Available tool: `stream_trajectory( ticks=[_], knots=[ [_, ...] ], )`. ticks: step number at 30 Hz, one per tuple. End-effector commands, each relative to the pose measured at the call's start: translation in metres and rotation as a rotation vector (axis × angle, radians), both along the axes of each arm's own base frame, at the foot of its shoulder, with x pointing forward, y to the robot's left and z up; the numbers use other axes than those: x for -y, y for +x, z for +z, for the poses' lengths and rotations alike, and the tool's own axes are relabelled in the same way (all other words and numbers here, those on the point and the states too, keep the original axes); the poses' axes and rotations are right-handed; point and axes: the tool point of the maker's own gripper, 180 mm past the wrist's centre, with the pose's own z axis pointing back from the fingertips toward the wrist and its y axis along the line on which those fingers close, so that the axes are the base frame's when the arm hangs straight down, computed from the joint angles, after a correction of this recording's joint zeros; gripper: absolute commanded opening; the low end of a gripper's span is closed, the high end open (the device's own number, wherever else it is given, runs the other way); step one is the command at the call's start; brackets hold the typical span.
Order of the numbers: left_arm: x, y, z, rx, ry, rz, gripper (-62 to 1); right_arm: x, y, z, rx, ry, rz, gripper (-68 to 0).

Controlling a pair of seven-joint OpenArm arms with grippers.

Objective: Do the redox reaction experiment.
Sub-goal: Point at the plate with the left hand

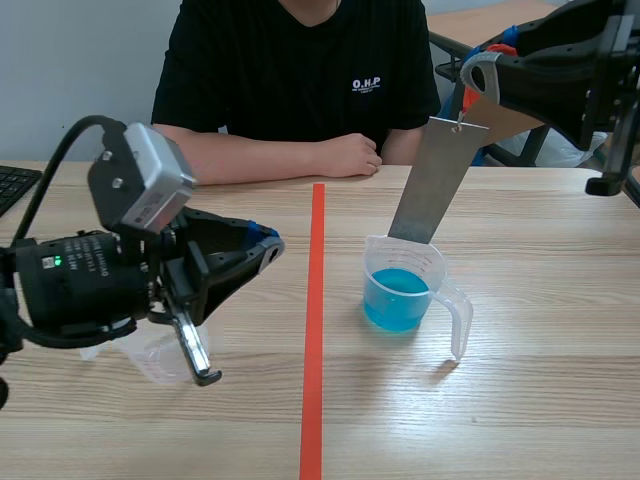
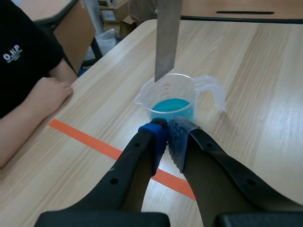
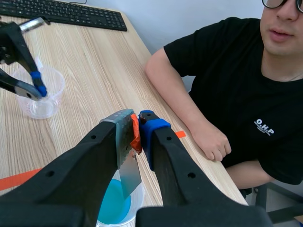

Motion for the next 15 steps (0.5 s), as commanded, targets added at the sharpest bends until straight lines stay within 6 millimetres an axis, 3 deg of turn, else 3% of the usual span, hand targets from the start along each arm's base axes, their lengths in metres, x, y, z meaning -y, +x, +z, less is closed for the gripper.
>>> stream_trajectory(
  ticks=[1, 9, 15],
  knots=[
    [0.007, 0.003, 0.004, 0.018, -0.018, -0.008, -56.0, 0.001, 0.003, 0.012, 0.031, 0.027, -0.006, -66.0],
    [0.033, 0.033, -0.013, 0.030, 0.021, 0.020, -56.0, 0.001, 0.003, 0.012, 0.031, 0.027, -0.006, -66.0],
    [0.058, 0.041, -0.025, 0.023, 0.033, -0.010, -56.0, 0.001, 0.003, 0.012, 0.031, 0.027, -0.006, -66.0]
  ],
)
